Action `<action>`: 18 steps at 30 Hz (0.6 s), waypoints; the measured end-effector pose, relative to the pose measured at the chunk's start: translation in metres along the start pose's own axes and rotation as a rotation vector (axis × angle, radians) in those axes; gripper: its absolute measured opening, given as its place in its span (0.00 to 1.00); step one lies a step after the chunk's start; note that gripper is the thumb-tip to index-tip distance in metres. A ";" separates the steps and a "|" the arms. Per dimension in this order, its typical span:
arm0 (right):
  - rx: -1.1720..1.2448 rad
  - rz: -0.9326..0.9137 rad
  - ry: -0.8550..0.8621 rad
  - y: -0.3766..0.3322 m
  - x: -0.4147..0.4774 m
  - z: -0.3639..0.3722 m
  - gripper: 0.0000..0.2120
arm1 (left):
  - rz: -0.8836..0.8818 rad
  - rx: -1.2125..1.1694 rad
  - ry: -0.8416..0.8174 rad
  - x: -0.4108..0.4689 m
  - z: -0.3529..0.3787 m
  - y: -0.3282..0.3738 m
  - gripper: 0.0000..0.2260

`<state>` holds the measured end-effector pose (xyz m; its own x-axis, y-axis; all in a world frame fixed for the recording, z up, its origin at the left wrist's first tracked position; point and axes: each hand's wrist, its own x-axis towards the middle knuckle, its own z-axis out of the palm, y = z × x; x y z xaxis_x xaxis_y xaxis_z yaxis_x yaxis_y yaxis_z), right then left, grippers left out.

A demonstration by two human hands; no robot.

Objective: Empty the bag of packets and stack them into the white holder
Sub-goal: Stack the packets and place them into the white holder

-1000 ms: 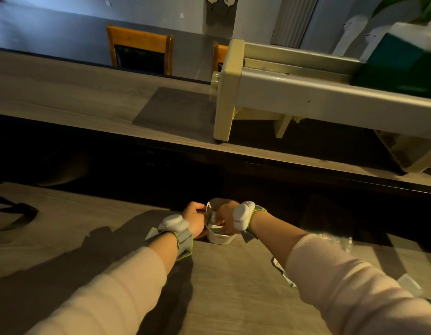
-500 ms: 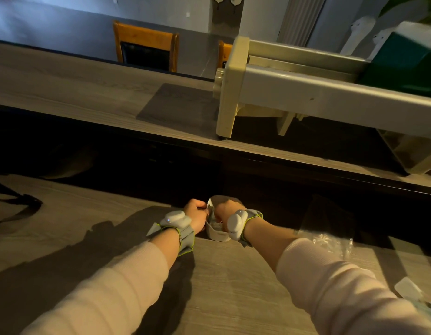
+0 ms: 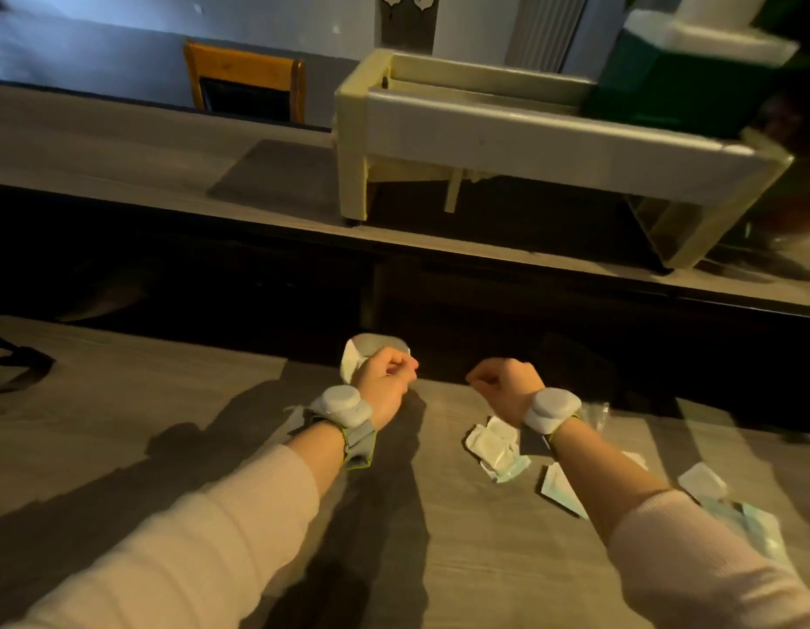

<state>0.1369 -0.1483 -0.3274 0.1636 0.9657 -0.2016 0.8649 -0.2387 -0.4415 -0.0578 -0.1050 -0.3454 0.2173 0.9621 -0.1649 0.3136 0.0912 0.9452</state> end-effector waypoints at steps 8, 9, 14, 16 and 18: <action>-0.315 0.009 -0.352 0.068 -0.065 0.048 0.24 | -0.023 0.328 -0.261 -0.025 0.099 -0.023 0.12; -0.326 0.006 -0.382 0.075 -0.073 0.050 0.25 | -0.009 0.395 -0.317 -0.030 0.110 -0.024 0.14; -0.163 0.017 -0.310 0.100 -0.103 0.061 0.24 | 0.101 0.678 -0.584 -0.050 0.128 -0.042 0.23; -0.147 -0.014 -0.319 0.109 -0.115 0.059 0.22 | 0.122 0.776 -0.658 -0.064 0.136 -0.048 0.26; -0.096 -0.062 -0.312 0.119 -0.125 0.057 0.18 | 0.166 0.839 -0.635 -0.077 0.146 -0.056 0.26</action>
<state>0.1918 -0.3033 -0.4049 -0.0317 0.8966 -0.4417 0.9118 -0.1551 -0.3802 0.0428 -0.2218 -0.4268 0.6822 0.6140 -0.3970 0.7197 -0.4679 0.5129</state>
